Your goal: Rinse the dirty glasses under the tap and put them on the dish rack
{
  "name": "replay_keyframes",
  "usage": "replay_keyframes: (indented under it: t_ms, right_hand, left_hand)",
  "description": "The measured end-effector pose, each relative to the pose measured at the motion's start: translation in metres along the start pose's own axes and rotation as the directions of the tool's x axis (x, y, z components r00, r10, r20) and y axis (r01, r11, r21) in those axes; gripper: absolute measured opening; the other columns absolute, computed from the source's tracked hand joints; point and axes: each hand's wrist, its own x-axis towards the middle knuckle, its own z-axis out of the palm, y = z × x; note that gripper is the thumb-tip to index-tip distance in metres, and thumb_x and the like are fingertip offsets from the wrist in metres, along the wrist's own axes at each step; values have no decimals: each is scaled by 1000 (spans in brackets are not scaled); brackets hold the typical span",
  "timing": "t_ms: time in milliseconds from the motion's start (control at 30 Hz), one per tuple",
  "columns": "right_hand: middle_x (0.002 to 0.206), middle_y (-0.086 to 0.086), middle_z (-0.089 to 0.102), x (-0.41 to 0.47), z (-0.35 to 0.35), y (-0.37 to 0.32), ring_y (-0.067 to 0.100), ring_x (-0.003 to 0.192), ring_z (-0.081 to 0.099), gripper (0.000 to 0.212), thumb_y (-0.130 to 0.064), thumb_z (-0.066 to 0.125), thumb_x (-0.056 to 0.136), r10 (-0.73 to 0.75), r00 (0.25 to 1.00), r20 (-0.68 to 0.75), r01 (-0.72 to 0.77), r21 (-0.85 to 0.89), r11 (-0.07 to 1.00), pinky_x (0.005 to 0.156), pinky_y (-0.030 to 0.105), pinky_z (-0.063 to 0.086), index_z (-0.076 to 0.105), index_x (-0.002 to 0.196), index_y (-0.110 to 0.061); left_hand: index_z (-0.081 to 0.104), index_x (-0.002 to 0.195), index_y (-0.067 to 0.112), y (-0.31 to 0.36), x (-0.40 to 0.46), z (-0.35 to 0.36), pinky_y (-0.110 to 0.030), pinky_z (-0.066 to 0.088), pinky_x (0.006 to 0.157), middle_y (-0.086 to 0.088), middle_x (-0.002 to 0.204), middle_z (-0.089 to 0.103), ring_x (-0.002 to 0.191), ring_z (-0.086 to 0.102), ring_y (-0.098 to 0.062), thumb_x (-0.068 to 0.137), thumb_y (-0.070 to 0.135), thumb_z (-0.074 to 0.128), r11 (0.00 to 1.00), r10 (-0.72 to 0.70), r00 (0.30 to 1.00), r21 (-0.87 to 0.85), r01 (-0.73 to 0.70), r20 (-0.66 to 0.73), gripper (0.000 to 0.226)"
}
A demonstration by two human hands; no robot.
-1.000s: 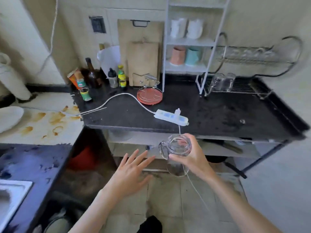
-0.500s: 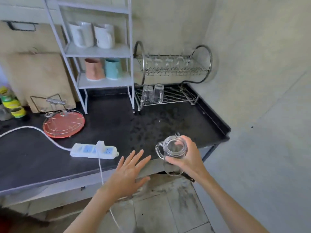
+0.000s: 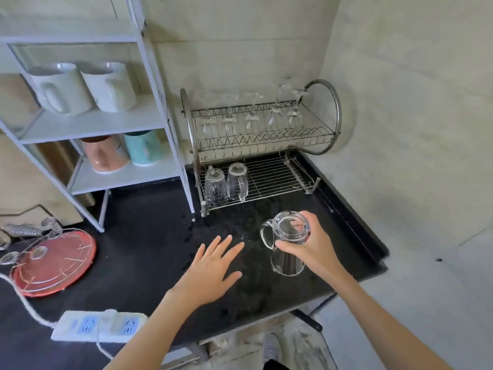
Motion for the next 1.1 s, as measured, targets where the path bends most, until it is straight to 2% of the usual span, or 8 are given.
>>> replay_keyframes:
  t_ms: [167,333,433,500,633,700,867,1100]
  right_hand:
    - [114,-15,50,100,-6,11,6,107,51,74,-33,84,65,-46,998,47,45,22,999,95,26,40,41,125,-28]
    - [119,-9,40,188,-8,23,2,102,45,77,-28,84,67,-83,993,83,82,19,996,85,11,35,40,129,-20]
    - [120,-8,38,228,-5,28,4,106,43,79,-25,84,68,-93,990,103,93,14,996,88,15,31,39,132,-17]
    - [119,-7,39,248,-1,33,5,106,44,78,-24,84,67,-92,990,111,91,9,996,88,16,32,40,131,-15]
    - [118,-6,39,277,11,36,4,102,45,71,-24,83,68,-71,984,162,66,36,997,87,10,37,41,124,-19]
    - [113,-7,40,287,18,35,5,98,46,62,-23,83,68,-70,983,168,64,40,997,78,4,36,40,112,-28]
    - [133,0,43,304,36,40,11,117,49,89,-25,84,67,-50,975,216,35,72,997,97,20,36,33,139,-15]
    - [136,3,42,306,39,41,11,118,47,88,-24,82,70,-17,966,260,11,23,1000,97,21,34,29,140,-14]
  left_hand:
    - [4,148,29,-4,74,4,-42,2,116,-5,155,-17,143,-13,-29,98,42,35,990,-138,989,6,139,-58,61]
    - [45,136,17,-15,146,11,-51,42,95,-17,147,28,127,42,-42,70,36,76,969,-237,969,60,241,-72,75]
    - [1,149,17,-20,178,15,-46,8,115,-5,150,-17,143,-5,-35,96,32,44,947,-319,947,32,321,-49,70]
    - [-13,146,18,-22,191,20,-43,0,115,-4,151,-22,142,-14,-32,98,30,36,934,-344,939,90,345,-24,70]
    - [32,140,12,-31,201,33,-45,42,98,-14,139,46,127,45,-33,62,31,81,948,-297,952,97,303,-72,94]
    - [39,134,11,-35,204,44,-44,47,93,-11,131,56,120,54,-30,53,28,84,950,-276,954,118,290,-119,94]
    - [38,132,8,-40,202,60,-44,26,102,-9,132,55,124,48,-26,52,26,83,955,-254,959,124,270,-129,94]
    - [16,146,8,-51,195,70,-47,8,108,-7,142,45,133,27,-24,57,23,79,946,-251,951,162,280,-179,110]
